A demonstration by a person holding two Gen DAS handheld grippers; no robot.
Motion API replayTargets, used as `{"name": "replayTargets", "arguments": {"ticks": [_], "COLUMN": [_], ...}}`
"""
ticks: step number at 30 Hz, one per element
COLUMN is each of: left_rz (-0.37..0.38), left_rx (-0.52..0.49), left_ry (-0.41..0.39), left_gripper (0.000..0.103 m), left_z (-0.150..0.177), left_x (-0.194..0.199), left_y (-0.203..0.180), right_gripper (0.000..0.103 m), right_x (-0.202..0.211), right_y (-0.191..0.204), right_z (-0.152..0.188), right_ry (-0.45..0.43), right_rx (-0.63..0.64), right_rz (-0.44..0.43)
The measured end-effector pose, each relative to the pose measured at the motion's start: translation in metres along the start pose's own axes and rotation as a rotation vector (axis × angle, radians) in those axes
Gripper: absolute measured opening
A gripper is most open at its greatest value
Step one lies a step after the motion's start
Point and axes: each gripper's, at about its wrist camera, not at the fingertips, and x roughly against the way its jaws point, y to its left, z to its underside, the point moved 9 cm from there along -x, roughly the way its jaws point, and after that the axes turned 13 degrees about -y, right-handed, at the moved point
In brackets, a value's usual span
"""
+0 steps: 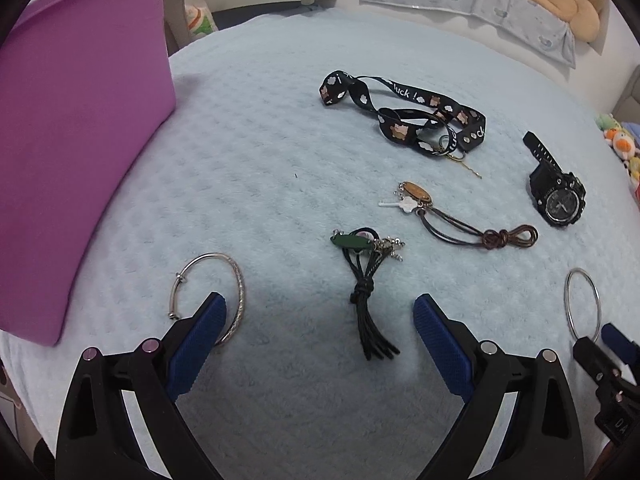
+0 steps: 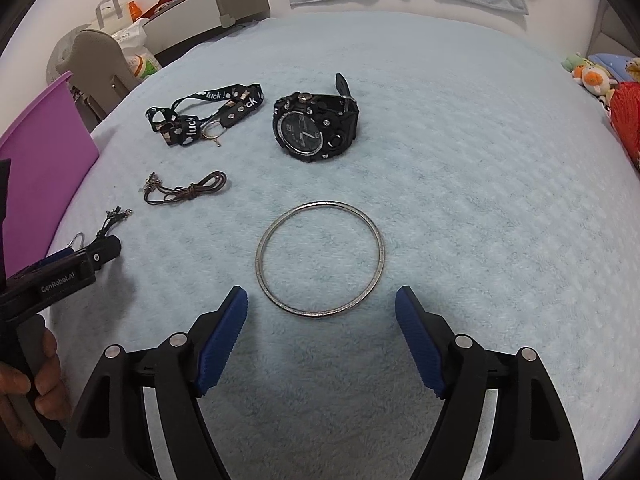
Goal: Organize jewelry
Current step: 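Move both tools over the bed toward the black cord keychain and silver hoop, then close the left tool on the black cord keychain while the right tool grasps the silver hoop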
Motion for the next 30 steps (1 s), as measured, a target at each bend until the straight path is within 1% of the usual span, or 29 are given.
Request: {"name": "replayTargets", "arguments": {"ticks": [5,10,19,23,30], "left_rz": [-0.001,-0.011,-0.011,-0.018,-0.014], "left_rx": [-0.014,-0.020,-0.023,-0.026,-0.022], "left_ry": [-0.005,-0.009,-0.013,-0.019,-0.039], "left_gripper": [0.093,0.093,0.097,0.097,0.097], "left_z": [-0.002,-0.003,-0.003,-0.003,-0.001], "left_x": [-0.005,-0.011,-0.017,-0.019,-0.020], "left_y": [-0.008,-0.012,-0.010,-0.011,-0.011], "right_gripper": [0.077,0.079,0.086,0.087,0.088], "right_x": [-0.005,-0.010,-0.025,-0.028,-0.029], "right_y": [0.001,0.002,0.003,0.003,0.003], "right_z": [-0.001,-0.002,-0.008,-0.009,-0.009], "right_ry": [-0.004,0.004,0.029,0.019,-0.014], "right_rx": [0.010,0.040,0.091,0.106,0.103], "right_rz": [0.003,0.027,0.061,0.070,0.070]}}
